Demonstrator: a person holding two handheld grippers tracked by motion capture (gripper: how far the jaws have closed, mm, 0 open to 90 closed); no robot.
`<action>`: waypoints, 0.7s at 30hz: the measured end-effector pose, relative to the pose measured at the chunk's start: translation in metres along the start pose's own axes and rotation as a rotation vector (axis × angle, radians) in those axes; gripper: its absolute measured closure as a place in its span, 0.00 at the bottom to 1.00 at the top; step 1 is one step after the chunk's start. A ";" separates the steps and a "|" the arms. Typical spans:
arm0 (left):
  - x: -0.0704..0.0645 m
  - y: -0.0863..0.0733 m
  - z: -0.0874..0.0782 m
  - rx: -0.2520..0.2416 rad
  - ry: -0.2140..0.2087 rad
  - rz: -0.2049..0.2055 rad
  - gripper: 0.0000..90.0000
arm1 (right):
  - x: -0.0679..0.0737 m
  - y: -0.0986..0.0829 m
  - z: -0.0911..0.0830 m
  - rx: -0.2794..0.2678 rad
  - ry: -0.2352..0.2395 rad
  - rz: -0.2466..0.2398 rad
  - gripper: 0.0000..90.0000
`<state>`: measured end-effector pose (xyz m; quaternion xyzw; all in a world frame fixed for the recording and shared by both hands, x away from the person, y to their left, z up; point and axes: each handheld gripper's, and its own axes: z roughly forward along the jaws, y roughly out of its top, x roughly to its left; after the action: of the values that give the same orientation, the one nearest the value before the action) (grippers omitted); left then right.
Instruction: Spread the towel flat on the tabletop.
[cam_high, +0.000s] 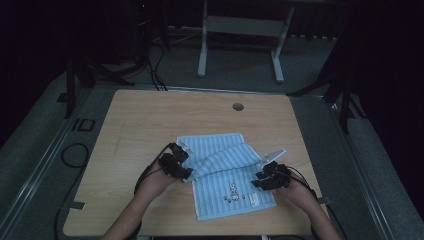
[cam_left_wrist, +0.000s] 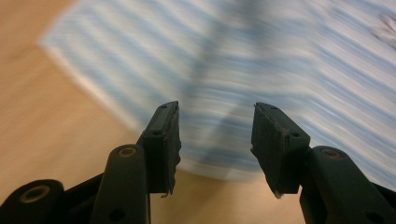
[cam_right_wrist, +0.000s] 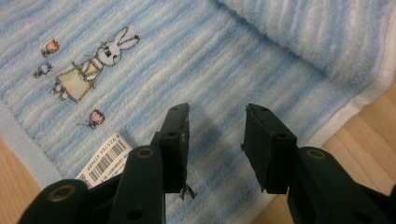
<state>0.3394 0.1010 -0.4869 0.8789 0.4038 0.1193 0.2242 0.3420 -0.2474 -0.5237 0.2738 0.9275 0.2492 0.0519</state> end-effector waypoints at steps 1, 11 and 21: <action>0.002 0.001 -0.004 -0.010 -0.002 -0.016 0.56 | 0.000 0.001 0.000 -0.004 0.001 0.005 0.67; -0.051 0.000 -0.007 -0.025 -0.203 0.114 0.68 | -0.001 0.003 -0.005 -0.012 0.002 -0.005 0.69; -0.025 0.020 0.033 0.050 -0.087 0.101 0.70 | -0.001 0.001 0.001 0.002 0.008 0.003 0.69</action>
<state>0.3492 0.0612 -0.5065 0.9079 0.3516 0.0817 0.2132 0.3438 -0.2469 -0.5242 0.2745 0.9275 0.2492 0.0476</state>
